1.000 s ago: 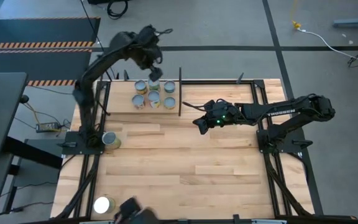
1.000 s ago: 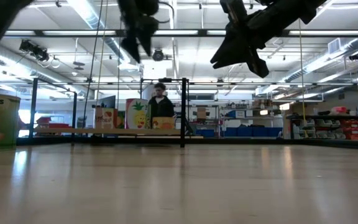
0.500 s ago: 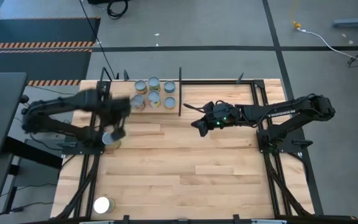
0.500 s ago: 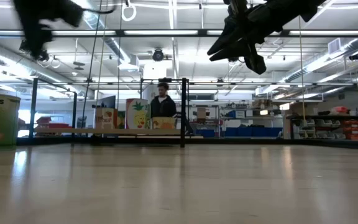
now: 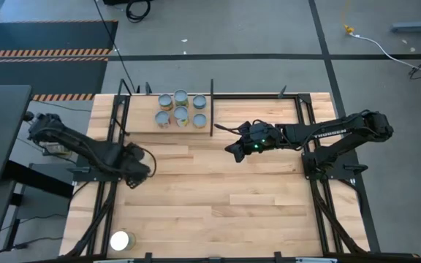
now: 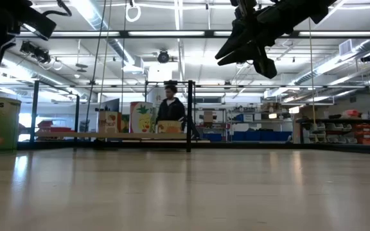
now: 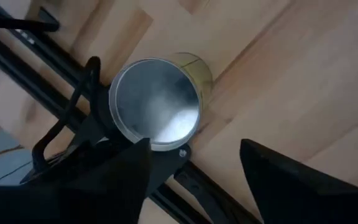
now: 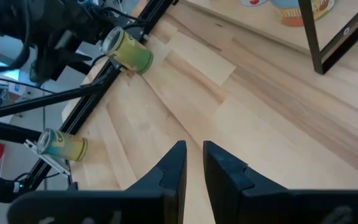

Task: Pick and place cans onto a shelf
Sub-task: Put the canned oranges on the shelf

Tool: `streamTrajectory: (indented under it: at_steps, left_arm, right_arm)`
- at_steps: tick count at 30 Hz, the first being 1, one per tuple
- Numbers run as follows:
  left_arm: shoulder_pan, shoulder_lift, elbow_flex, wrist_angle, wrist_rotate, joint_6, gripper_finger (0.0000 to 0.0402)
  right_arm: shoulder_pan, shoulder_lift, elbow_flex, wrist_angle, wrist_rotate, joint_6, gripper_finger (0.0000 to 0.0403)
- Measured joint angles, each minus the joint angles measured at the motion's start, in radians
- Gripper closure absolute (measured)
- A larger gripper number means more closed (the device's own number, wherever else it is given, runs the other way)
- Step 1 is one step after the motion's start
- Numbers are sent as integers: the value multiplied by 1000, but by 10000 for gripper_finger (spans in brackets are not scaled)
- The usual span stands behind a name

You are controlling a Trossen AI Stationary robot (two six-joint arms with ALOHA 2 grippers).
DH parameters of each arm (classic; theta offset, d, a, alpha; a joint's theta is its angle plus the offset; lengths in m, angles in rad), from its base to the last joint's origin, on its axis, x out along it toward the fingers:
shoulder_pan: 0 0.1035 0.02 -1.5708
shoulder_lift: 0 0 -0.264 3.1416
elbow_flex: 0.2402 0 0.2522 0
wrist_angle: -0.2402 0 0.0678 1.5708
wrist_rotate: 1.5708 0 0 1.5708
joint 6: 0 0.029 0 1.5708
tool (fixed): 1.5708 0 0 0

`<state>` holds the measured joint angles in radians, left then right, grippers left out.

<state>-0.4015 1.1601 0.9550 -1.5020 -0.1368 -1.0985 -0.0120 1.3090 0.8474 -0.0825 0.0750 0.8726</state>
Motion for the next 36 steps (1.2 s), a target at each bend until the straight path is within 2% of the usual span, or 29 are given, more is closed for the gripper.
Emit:
streamTrajectory:
  at_steps: [11, 16, 23, 27, 30, 36]
  left_arm:
    - [-51, 218, 0, 12, -47, -8, 233]
    - [-49, 303, -1, 15, -53, 36, 252]
    - [-48, 300, -118, 62, -53, 45, 250]
    - [-70, 303, -132, 37, -93, 63, 265]
    - [-74, 303, -132, 48, -94, 64, 293]
    - [-74, 301, -128, 49, -93, 102, 384]
  right_arm:
    - [0, 0, 0, -11, 0, -1, 343]
    - [12, 0, 0, -11, 0, -1, 343]
    - [36, 0, 0, -11, 0, 0, 343]
    - [37, 0, 0, -11, 0, 0, 343]
    - [34, 0, 0, -11, 4, 0, 343]
    - [23, 0, 0, -10, 7, 0, 343]
